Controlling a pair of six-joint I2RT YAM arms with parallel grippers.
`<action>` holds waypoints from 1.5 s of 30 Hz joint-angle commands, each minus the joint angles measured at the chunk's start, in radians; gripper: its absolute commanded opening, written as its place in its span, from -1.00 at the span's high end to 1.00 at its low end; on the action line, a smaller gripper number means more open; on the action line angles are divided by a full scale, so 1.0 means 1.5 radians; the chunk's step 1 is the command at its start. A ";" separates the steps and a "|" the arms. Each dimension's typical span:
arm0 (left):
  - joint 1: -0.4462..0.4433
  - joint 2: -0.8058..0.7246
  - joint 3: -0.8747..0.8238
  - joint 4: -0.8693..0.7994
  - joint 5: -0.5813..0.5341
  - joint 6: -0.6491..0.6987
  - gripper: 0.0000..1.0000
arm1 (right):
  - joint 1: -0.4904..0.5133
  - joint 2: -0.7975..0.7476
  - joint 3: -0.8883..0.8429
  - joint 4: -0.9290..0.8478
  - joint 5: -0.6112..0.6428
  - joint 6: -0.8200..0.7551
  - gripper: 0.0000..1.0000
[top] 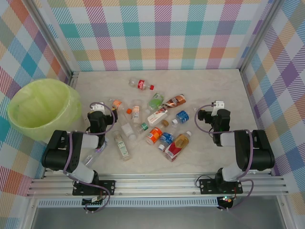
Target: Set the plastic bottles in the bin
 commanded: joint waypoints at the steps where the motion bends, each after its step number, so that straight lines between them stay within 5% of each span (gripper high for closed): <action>1: 0.011 0.011 -0.002 -0.002 -0.009 -0.003 -1.00 | -0.005 0.004 0.004 0.015 -0.011 -0.005 -0.99; 22: 0.011 0.009 -0.007 0.005 -0.011 -0.002 -1.00 | -0.007 0.004 0.004 0.015 -0.018 -0.003 -0.99; 29: 0.012 -0.110 0.014 -0.130 0.004 0.004 -1.00 | -0.006 -0.072 -0.044 0.040 -0.016 -0.005 -1.00; 38: -0.022 -0.188 0.112 -0.384 -0.057 -0.117 -1.00 | -0.006 -0.300 0.052 -0.318 -0.030 0.073 -0.99; 45: -0.060 -0.204 0.187 -0.565 -0.007 -0.261 -1.00 | -0.006 -0.278 0.207 -0.614 -0.113 0.223 -0.99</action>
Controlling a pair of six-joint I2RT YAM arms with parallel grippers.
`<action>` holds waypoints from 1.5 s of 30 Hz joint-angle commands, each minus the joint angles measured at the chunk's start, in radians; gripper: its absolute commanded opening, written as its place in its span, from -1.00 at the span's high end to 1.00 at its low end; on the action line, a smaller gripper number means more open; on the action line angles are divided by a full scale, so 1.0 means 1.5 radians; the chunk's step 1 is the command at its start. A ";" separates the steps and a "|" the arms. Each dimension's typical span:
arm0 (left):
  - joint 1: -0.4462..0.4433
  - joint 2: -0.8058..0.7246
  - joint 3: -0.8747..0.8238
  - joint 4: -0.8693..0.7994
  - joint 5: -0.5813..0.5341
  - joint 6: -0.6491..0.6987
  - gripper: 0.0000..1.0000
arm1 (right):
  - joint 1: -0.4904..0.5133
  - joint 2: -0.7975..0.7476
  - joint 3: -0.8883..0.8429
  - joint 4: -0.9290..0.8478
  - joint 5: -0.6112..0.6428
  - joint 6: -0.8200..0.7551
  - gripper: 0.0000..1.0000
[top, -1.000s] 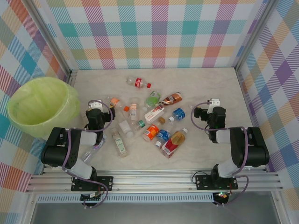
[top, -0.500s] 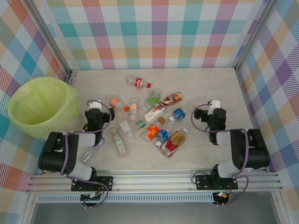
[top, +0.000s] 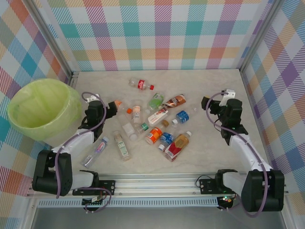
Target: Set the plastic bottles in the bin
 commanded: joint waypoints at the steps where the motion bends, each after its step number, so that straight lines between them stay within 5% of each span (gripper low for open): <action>1: -0.018 -0.026 0.037 -0.146 0.035 -0.120 -1.00 | -0.002 0.034 0.062 -0.206 -0.074 0.136 -0.99; 7: -0.021 -0.068 0.055 -0.254 0.152 -0.229 -1.00 | -0.002 0.147 0.155 -0.340 -0.143 0.298 -0.99; 13: -0.021 -0.114 0.041 -0.275 0.270 -0.246 -1.00 | 0.014 0.294 0.238 -0.406 -0.200 0.364 -0.99; 28: -0.021 -0.104 0.033 -0.289 0.314 -0.239 -1.00 | 0.115 0.479 0.370 -0.447 -0.028 0.448 -0.93; 36: -0.021 -0.086 0.035 -0.286 0.325 -0.224 -1.00 | 0.125 0.527 0.379 -0.407 0.044 0.468 -0.68; 45: -0.021 -0.078 0.036 -0.256 0.361 -0.222 -1.00 | 0.126 0.464 0.296 -0.278 0.087 0.466 -0.14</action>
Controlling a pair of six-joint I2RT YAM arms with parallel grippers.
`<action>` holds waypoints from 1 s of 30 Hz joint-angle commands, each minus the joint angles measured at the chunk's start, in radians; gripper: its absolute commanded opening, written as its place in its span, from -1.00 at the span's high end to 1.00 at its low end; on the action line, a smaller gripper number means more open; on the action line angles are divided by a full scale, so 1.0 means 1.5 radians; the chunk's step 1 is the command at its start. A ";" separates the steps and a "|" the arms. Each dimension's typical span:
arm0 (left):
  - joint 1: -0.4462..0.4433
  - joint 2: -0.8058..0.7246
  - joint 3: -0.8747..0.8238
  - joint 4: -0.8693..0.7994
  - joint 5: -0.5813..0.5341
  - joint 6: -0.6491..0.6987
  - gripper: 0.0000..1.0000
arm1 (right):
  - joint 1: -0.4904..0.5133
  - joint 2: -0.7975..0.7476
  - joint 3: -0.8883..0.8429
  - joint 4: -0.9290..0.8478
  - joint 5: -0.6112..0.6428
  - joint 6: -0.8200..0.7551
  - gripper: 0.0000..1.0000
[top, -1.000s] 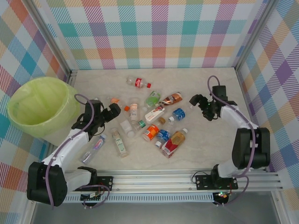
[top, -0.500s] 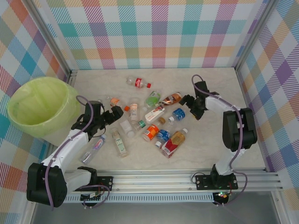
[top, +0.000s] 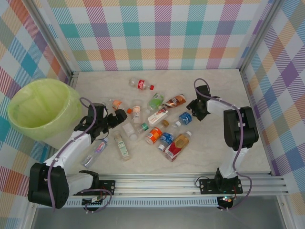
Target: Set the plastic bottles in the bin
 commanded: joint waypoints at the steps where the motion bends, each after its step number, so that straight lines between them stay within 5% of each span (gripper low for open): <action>1: -0.006 0.006 0.004 0.021 0.033 0.017 -1.00 | 0.004 -0.062 -0.047 0.073 0.048 -0.017 -0.11; 11: -0.065 0.057 0.053 0.099 0.103 0.032 -1.00 | 0.004 -0.289 -0.178 0.250 0.021 -0.123 0.08; 17: -0.165 0.099 0.098 0.204 0.128 0.081 -1.00 | 0.012 -0.411 -0.237 0.351 -0.107 -0.175 0.08; 25: -0.265 0.163 0.167 0.303 0.187 0.153 -1.00 | 0.057 -0.440 -0.252 0.480 -0.266 -0.120 0.05; 30: -0.302 0.206 0.229 0.296 0.202 0.197 -1.00 | 0.125 -0.404 -0.208 0.509 -0.291 -0.119 -0.01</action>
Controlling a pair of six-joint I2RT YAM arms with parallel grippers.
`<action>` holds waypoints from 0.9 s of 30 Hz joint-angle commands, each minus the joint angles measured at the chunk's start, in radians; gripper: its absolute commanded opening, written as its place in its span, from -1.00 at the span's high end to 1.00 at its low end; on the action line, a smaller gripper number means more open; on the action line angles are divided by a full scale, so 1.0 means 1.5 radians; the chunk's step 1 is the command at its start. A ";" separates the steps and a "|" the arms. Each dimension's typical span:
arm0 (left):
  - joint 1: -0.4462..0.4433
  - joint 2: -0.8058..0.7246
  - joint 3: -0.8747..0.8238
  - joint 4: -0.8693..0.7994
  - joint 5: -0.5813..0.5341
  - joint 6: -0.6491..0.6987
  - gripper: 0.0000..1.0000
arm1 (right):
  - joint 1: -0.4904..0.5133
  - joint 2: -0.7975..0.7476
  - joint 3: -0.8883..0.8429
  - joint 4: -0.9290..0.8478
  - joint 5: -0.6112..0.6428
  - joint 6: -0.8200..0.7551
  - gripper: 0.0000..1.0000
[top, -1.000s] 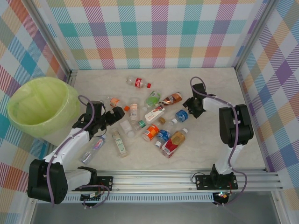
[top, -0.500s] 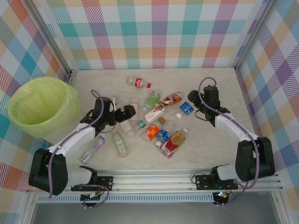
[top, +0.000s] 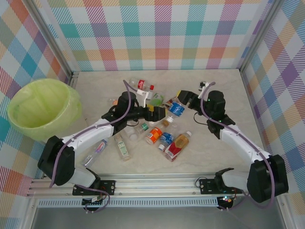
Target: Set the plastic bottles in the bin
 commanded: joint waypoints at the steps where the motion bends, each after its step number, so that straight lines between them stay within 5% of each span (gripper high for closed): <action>1: -0.017 0.021 0.049 0.026 0.034 0.052 -1.00 | 0.041 0.025 0.040 0.066 -0.047 0.005 -0.03; 9: -0.030 0.059 0.107 -0.042 0.059 0.126 -0.98 | 0.082 0.066 0.086 0.057 -0.046 0.019 -0.04; 15: -0.032 0.069 0.125 -0.078 0.069 0.149 -0.58 | 0.087 0.068 0.088 0.060 -0.052 0.032 -0.08; 19: -0.031 0.064 0.115 -0.058 0.063 0.137 -0.27 | 0.087 0.066 0.110 0.010 -0.064 0.016 -0.21; 27: -0.032 0.046 0.102 -0.047 -0.031 0.124 -0.04 | 0.087 0.028 0.125 -0.012 -0.054 -0.048 -0.66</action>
